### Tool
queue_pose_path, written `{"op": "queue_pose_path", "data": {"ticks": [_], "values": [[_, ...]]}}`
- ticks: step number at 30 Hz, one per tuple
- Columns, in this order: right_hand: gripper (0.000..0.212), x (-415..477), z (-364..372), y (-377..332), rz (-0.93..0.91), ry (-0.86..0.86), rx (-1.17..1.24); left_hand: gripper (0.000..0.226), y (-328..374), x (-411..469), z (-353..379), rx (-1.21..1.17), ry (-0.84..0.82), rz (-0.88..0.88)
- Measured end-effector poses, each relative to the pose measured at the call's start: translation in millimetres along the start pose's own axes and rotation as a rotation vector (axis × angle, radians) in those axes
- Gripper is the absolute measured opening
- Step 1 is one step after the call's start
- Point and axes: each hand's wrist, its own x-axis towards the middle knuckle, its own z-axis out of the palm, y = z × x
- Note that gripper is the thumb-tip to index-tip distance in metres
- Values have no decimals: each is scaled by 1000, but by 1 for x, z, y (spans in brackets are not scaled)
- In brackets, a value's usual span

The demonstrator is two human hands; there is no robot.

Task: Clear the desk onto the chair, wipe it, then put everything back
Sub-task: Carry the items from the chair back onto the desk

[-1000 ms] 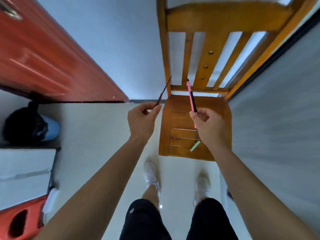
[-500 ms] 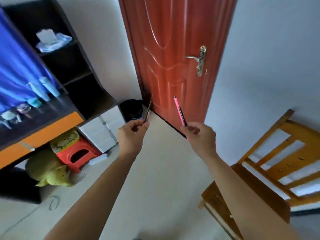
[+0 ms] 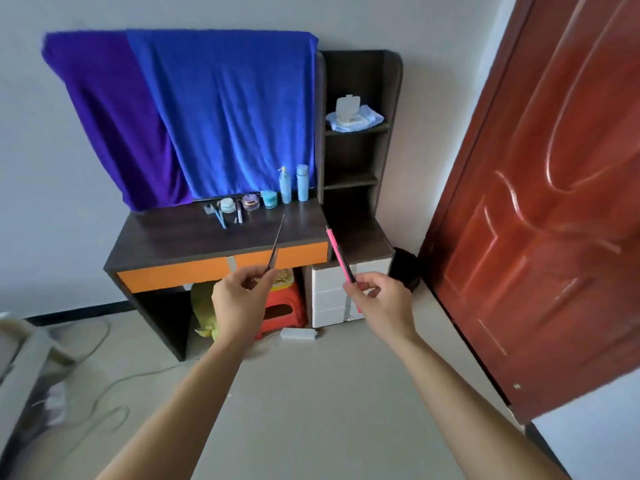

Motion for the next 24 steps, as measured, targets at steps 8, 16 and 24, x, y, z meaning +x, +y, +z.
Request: {"op": "queue_pose_path", "data": {"ticks": [8, 16, 24], "values": [[15, 102, 122, -3, 20, -139, 12, 6, -62, 106, -16, -6, 93, -128], [11, 273, 235, 16, 54, -206, 56, 4, -89, 292, 35, 68, 113, -185], [18, 414, 304, 3, 142, -218, 28, 9, -99, 426, 72, 64, 111, -272]]}}
